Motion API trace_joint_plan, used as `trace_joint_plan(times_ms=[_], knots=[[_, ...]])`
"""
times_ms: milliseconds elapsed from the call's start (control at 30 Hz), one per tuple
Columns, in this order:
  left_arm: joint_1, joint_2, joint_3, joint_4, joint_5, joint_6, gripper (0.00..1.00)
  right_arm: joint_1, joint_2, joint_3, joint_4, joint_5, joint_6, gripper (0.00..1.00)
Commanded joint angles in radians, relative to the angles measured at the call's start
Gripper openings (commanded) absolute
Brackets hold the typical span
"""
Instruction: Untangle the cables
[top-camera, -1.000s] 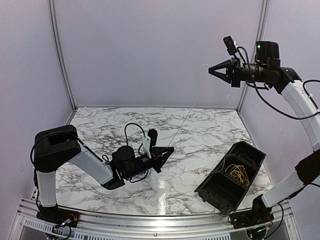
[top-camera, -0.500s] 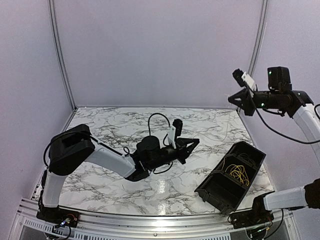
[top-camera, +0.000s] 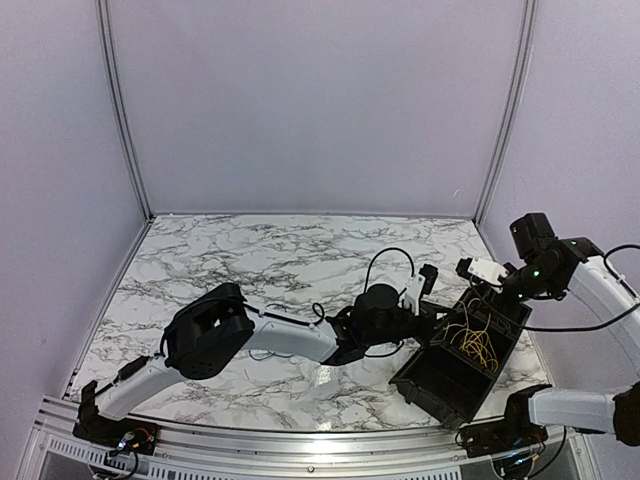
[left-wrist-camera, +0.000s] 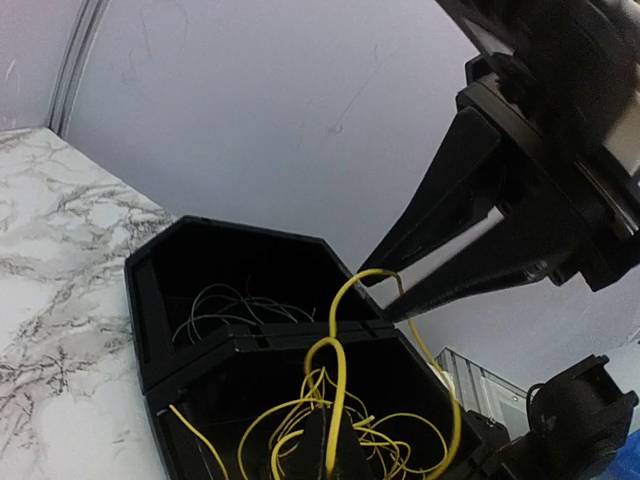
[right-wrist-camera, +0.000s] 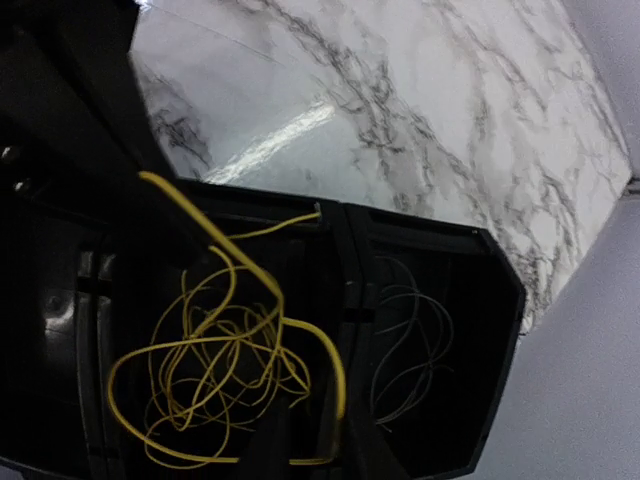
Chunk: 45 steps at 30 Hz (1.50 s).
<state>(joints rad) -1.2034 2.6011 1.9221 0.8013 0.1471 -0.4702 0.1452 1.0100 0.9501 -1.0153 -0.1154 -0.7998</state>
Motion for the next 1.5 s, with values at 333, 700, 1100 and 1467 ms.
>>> trace_joint_plan(times_ms=[333, 700, 1100, 1467], knots=[[-0.037, 0.086, 0.136, -0.123, 0.055, -0.005, 0.00, -0.011, 0.035, 0.072, -0.127, -0.107, -0.104, 0.77], [-0.038, 0.047, 0.092, -0.104, 0.062, 0.019, 0.00, -0.012, 0.131, 0.010, -0.035, -0.160, -0.106, 0.69], [-0.038, 0.006, 0.044, -0.058, 0.032, 0.060, 0.00, -0.012, 0.182, 0.007, -0.017, -0.180, -0.064, 0.26], [-0.038, -0.004, 0.032, -0.044, 0.023, 0.066, 0.18, -0.012, 0.166, 0.047, -0.055, -0.129, -0.078, 0.00]])
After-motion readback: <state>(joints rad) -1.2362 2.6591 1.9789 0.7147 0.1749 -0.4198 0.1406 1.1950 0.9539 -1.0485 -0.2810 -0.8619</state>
